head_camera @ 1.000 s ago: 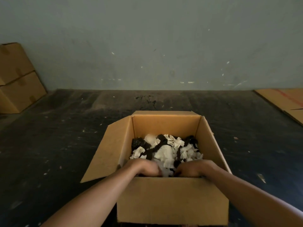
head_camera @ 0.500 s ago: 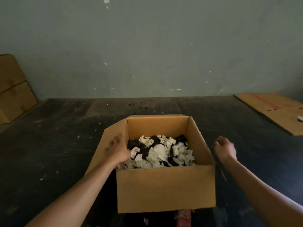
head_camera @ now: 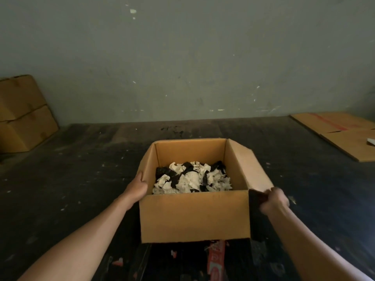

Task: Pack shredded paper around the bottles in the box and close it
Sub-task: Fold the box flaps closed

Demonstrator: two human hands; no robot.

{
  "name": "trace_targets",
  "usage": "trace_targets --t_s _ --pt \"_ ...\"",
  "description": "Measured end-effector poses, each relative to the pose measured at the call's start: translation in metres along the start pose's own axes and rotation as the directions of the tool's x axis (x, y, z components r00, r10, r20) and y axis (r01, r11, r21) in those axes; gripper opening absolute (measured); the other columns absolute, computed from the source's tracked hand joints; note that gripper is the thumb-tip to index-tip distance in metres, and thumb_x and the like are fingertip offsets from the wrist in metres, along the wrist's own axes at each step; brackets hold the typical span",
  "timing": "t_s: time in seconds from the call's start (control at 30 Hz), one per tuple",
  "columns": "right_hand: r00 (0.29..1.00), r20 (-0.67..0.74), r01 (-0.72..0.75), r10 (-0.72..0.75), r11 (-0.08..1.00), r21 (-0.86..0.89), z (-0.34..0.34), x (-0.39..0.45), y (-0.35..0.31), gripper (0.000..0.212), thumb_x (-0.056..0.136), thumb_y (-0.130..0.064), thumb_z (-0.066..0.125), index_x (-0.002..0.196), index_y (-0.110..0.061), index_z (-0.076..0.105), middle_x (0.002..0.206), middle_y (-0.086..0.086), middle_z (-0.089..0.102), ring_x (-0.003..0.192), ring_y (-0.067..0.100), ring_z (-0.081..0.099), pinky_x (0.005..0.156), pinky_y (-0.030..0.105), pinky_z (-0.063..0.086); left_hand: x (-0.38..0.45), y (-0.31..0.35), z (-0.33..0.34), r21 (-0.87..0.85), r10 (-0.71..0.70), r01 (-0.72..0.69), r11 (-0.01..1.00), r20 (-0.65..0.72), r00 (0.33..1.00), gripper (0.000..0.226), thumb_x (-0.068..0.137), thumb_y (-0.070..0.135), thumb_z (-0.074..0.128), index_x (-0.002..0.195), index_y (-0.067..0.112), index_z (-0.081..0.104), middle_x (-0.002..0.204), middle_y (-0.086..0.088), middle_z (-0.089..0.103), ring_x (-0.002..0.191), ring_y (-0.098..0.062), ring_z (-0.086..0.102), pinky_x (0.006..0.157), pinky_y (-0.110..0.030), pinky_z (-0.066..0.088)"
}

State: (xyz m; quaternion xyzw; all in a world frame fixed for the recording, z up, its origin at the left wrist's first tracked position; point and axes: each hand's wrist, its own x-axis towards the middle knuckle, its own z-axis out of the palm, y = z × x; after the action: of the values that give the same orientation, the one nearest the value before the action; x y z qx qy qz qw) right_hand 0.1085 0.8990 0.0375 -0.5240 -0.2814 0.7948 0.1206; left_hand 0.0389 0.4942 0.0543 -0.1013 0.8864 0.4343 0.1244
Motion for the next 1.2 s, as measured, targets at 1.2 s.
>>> trace_targets --t_s 1.2 --pt "0.108 0.964 0.687 0.242 -0.719 0.104 0.0 -0.041 0.001 0.062 0.095 -0.026 0.06 0.149 -0.036 0.033 0.156 -0.009 0.036 0.144 0.015 0.03 0.118 0.036 0.023 -0.058 0.025 0.024 0.493 0.237 -0.302 0.816 0.192 0.952 0.06 0.098 0.066 0.014 0.151 0.043 0.03 0.164 0.017 0.011 0.152 -0.026 -0.007 0.116 -0.068 0.005"
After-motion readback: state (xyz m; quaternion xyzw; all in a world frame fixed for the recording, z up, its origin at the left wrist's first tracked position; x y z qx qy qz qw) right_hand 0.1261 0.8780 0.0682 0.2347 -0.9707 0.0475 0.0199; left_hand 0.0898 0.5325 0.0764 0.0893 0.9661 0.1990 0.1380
